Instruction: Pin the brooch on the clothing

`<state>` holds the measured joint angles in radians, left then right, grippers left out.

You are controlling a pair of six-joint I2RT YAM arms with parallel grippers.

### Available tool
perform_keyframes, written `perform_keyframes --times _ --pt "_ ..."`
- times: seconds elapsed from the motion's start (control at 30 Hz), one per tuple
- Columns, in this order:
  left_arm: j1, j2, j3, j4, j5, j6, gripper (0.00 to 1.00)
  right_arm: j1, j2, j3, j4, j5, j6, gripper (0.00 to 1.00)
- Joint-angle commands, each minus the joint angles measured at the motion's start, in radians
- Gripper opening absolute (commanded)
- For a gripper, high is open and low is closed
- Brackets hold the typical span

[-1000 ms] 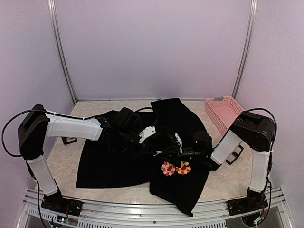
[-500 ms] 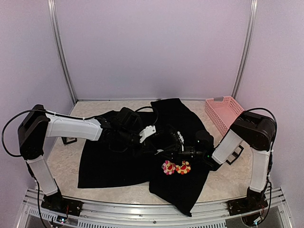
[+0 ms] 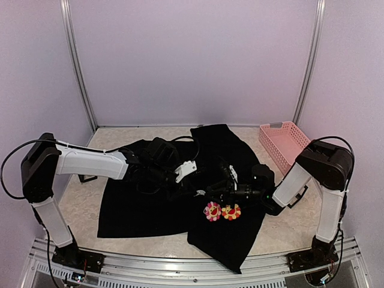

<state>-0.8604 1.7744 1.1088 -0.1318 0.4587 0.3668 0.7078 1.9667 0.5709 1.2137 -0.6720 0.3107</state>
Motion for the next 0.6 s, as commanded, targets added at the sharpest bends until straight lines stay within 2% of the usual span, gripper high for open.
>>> perform_keyframes --times 0.0,0.17,0.3,0.37,0.43,0.57 --pt "-0.039 -0.041 -0.025 -0.036 -0.179 0.049 0.0 -0.027 -0.121 -0.043 -0.086 0.044 -0.067 0.43" --pt "-0.122 -0.05 -0.041 -0.067 -0.347 0.125 0.01 -0.031 -0.233 -0.005 -0.403 0.199 -0.108 0.45" --pt "-0.198 -0.038 -0.022 -0.165 -0.429 0.158 0.17 -0.033 -0.28 0.067 -0.697 0.457 -0.08 0.42" --pt "-0.238 -0.03 0.014 -0.238 -0.426 0.146 0.24 -0.032 -0.286 0.11 -0.835 0.597 -0.054 0.39" --pt "-0.26 -0.025 0.063 -0.322 -0.361 0.117 0.29 -0.035 -0.283 0.153 -0.952 0.715 -0.018 0.32" --pt "-0.278 -0.022 0.113 -0.439 -0.341 0.036 0.28 -0.054 -0.279 0.191 -1.082 0.807 0.044 0.22"
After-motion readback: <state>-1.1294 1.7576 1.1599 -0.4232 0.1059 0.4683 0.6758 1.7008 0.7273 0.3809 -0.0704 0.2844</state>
